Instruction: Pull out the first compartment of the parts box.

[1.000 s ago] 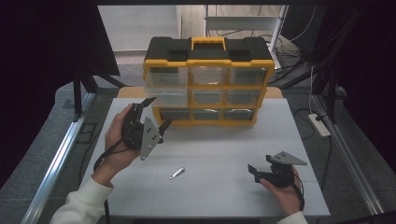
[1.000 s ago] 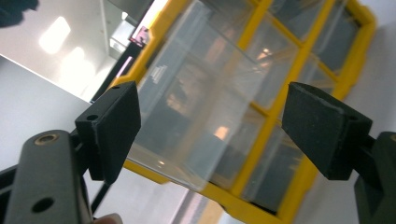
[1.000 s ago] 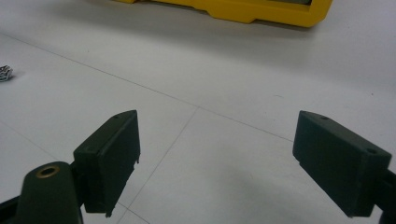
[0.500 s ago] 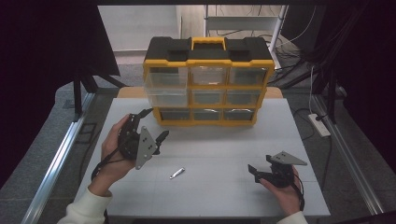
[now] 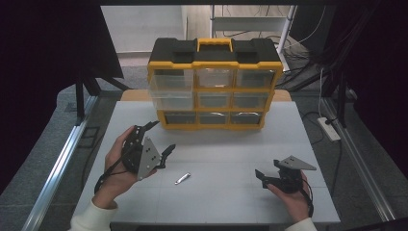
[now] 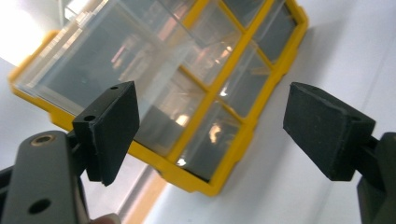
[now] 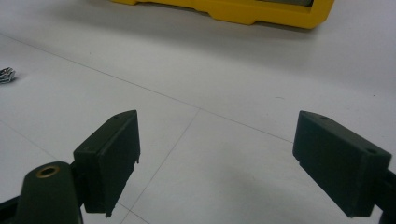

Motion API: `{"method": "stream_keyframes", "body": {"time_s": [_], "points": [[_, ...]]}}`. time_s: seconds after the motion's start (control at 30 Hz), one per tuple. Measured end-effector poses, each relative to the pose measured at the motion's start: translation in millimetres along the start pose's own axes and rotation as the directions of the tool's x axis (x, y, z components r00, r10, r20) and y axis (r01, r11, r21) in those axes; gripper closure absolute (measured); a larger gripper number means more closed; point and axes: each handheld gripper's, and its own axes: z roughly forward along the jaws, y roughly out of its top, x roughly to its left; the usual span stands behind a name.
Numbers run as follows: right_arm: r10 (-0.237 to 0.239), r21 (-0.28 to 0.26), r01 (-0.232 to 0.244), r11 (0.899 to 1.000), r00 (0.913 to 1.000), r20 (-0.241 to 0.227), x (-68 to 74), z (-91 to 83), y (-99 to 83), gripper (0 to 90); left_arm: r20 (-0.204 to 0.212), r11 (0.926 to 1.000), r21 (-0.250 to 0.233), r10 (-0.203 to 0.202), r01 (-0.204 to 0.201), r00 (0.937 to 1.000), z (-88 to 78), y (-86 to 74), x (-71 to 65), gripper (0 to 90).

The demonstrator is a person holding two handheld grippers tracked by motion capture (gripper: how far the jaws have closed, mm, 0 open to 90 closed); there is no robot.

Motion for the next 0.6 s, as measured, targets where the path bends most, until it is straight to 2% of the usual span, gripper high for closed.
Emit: {"method": "stream_keyframes", "body": {"time_s": [0.1,0.23,0.37,0.5,0.6], "points": [[0.004,0.0,-0.004,1.0,1.0,0.0,-0.3,0.2,0.0,15.7,0.021,0.9994,0.007,-0.034,0.033,0.9992,0.3,-2.1,0.0,19.0],[0.002,0.001,-0.002,1.0,1.0,0.0,-0.3,0.8,0.1,15.7,0.047,0.9956,0.016,-0.093,0.093,0.9945,0.3,-4.5,0.2,19.0],[0.005,0.0,-0.005,1.0,1.0,0.0,-0.6,0.6,0.2,15.7,0.089,0.9866,0.01,-0.163,0.163,0.9825,-3.1,-6.8,1.3,19.0],[0.006,0.002,-0.006,1.0,1.0,0.0,-0.6,2.7,1.4,15.7,0.116,0.9804,0.024,-0.197,0.196,0.9735,-3.9,-9.3,-0.4,18.8],[-0.006,0.007,0.006,1.0,1.0,0.006,0.9,5.0,3.1,15.7,0.146,0.9738,0.036,-0.227,0.224,0.9629,-3.6,-11.7,-0.8,18.3]]}}
